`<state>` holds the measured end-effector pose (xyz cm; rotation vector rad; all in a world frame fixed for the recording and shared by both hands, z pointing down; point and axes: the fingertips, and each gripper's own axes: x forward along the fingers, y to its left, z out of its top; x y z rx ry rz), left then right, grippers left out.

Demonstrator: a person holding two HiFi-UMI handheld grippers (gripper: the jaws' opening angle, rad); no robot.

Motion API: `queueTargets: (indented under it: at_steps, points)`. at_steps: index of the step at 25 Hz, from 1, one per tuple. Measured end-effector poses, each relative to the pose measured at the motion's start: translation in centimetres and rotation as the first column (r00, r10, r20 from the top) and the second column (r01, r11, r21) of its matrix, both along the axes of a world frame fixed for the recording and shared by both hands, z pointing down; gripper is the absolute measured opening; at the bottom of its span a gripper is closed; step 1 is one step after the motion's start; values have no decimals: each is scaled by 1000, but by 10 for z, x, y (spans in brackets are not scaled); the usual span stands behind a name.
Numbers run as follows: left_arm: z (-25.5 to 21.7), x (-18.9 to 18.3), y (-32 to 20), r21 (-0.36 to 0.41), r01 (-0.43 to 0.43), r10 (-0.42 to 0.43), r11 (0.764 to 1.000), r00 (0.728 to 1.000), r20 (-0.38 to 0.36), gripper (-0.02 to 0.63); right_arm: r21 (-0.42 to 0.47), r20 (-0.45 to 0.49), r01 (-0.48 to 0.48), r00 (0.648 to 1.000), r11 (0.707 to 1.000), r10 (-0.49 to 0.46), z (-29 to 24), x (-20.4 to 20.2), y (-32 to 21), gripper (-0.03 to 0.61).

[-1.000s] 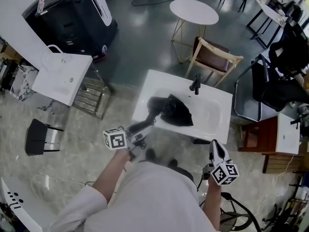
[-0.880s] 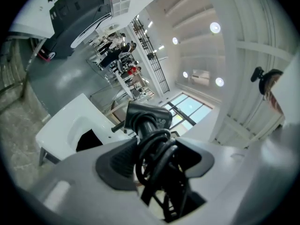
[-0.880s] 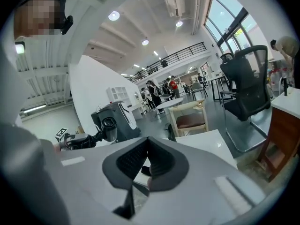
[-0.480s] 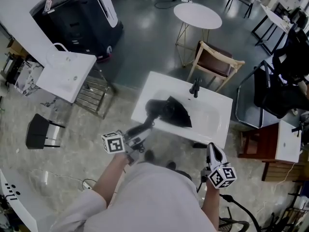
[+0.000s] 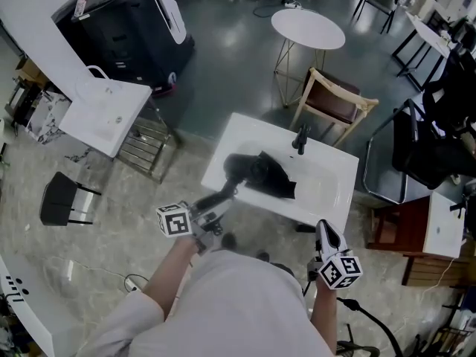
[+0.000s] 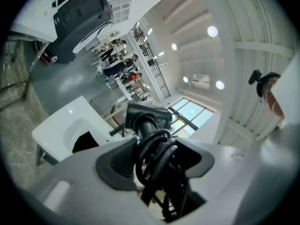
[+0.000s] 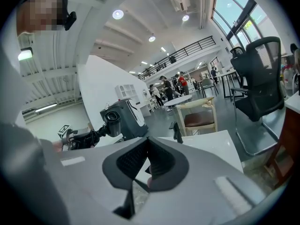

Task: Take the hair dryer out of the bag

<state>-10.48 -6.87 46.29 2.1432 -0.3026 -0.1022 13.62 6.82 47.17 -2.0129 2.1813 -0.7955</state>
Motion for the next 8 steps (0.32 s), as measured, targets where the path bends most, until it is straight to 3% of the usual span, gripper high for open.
queueTargets:
  at_steps: [8]
  points:
    - [-2,3,1,0,1,-1,1000,1000,-5,244,-3,0,5,1000,1000,-5,-5,1,0,5]
